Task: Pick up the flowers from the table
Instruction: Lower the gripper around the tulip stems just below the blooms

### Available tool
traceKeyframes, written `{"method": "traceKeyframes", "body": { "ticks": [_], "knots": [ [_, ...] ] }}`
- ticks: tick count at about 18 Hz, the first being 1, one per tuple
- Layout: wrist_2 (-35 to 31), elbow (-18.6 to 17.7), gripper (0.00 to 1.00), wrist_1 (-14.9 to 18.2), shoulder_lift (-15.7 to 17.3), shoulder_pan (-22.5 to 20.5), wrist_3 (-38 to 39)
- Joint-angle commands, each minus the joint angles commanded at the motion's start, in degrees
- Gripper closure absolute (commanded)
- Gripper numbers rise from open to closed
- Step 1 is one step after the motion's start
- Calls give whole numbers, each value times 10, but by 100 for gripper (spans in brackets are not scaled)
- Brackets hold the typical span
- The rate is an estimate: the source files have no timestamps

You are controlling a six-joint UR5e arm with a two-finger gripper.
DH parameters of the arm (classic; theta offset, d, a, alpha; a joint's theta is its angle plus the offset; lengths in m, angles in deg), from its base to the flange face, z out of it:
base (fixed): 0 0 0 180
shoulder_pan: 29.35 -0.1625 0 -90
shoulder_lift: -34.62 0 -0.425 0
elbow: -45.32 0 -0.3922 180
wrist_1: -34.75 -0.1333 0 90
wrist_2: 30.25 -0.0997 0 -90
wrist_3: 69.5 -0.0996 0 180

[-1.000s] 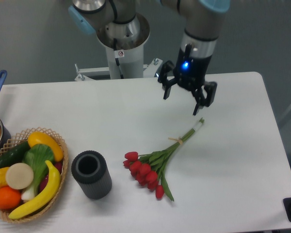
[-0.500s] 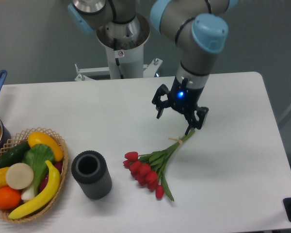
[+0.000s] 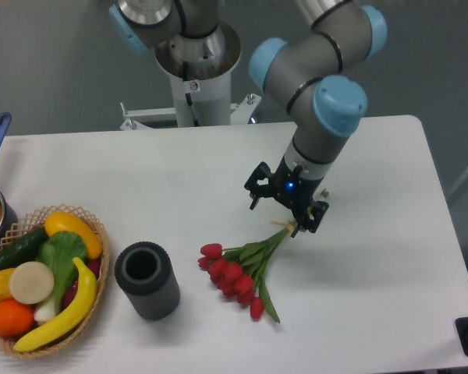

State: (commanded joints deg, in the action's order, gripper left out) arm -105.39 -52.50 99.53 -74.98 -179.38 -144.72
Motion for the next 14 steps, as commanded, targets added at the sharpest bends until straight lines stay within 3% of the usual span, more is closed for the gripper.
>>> {"method": "traceKeyframes", "body": {
  "ticks": [2, 7, 14],
  "knots": [
    [-27, -3, 0, -5, -7, 6, -21],
    [-31, -17, 0, -103, -40, 25, -17],
    [-20, -31, 0, -110, -47, 26, -13]
  ]
}}
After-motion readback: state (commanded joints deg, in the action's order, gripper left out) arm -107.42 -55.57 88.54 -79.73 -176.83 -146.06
